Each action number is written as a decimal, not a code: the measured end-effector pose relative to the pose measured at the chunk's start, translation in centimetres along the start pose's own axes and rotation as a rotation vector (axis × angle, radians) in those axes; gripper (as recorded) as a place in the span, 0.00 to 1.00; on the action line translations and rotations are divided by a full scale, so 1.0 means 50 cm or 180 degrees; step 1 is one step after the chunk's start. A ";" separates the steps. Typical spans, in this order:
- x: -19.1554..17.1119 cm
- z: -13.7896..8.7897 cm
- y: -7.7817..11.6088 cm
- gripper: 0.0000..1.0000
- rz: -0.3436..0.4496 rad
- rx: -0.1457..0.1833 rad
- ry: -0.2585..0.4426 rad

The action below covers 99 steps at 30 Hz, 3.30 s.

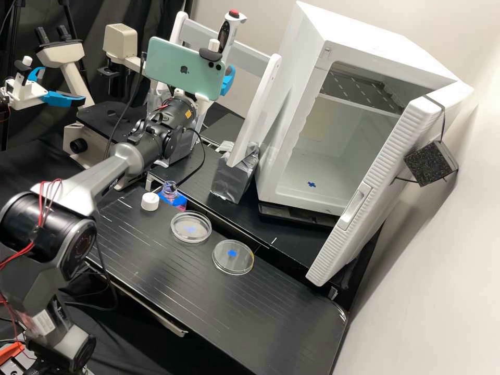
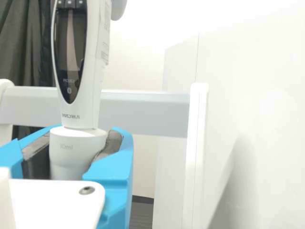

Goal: Use the pipette

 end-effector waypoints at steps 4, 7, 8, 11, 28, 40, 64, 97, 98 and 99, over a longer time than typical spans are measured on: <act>-0.031 0.013 -0.013 0.00 -0.0031 0.0047 -0.0031; -0.054 0.023 -0.023 0.00 -0.0022 0.0054 -0.0023; -0.062 0.026 -0.026 0.00 -0.0003 0.0076 -0.0007; -0.081 0.027 -0.035 0.00 0.0060 0.0093 0.0047; -0.083 0.046 -0.123 0.00 -0.0027 -0.0186 -0.0037; -0.077 0.081 -0.159 0.00 -0.0131 -0.0234 -0.0158; -0.133 0.145 -0.209 0.00 -0.0065 -0.0125 -0.0217; -0.153 0.202 -0.305 0.00 -0.0028 -0.0319 -0.0392; -0.155 0.200 -0.303 0.00 -0.0021 -0.0316 -0.0386; -0.156 0.196 -0.298 0.00 0.0005 -0.0307 -0.0365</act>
